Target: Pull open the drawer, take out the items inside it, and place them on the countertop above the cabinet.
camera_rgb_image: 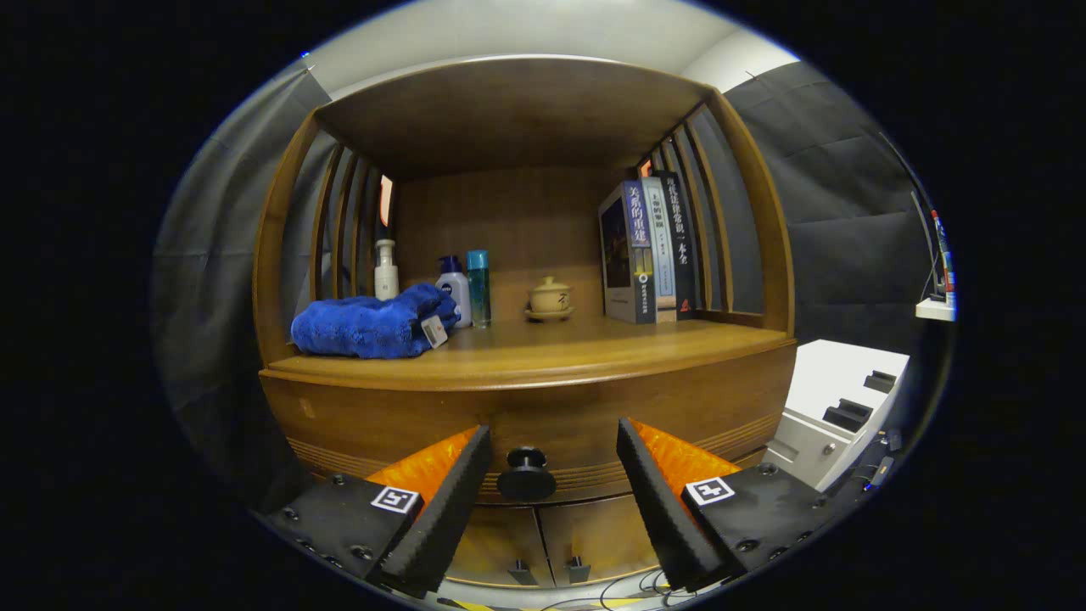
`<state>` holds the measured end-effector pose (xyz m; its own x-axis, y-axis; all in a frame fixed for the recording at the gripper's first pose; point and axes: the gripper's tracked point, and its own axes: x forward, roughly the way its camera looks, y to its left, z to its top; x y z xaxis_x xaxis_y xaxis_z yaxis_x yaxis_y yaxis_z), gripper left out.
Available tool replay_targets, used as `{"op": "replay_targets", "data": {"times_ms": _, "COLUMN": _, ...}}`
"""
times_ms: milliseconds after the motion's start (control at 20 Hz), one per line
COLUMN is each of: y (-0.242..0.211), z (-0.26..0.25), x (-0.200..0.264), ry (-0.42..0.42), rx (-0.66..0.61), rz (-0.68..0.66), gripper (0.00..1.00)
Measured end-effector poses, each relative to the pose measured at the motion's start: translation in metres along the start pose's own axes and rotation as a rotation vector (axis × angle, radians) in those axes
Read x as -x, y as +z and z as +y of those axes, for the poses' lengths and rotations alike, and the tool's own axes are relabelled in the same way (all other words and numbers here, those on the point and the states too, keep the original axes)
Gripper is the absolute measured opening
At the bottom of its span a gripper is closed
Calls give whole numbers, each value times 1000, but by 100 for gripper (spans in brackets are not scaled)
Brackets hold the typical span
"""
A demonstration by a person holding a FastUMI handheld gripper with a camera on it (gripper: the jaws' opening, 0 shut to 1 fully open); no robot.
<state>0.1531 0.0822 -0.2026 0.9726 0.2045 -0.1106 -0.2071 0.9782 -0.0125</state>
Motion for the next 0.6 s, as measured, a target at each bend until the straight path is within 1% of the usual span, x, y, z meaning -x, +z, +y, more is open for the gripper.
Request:
{"op": "replay_targets", "data": {"times_ms": 100, "y": -14, "z": 1, "x": -6, "ry": 7, "rx": 14, "rz": 33, "gripper": 98}}
{"op": "replay_targets", "data": {"times_ms": 250, "y": -29, "z": 8, "x": -13, "ry": 26, "rx": -9, "rz": 62, "gripper": 99}}
{"op": "replay_targets", "data": {"times_ms": 400, "y": -36, "z": 16, "x": -18, "ry": 48, "rx": -24, "rz": 81, "gripper": 84}}
{"op": "replay_targets", "data": {"times_ms": 500, "y": -37, "z": 12, "x": -23, "ry": 39, "rx": -11, "rz": 86, "gripper": 75}}
{"op": "replay_targets", "data": {"times_ms": 600, "y": -37, "z": 14, "x": -22, "ry": 50, "rx": -34, "rz": 95, "gripper": 65}}
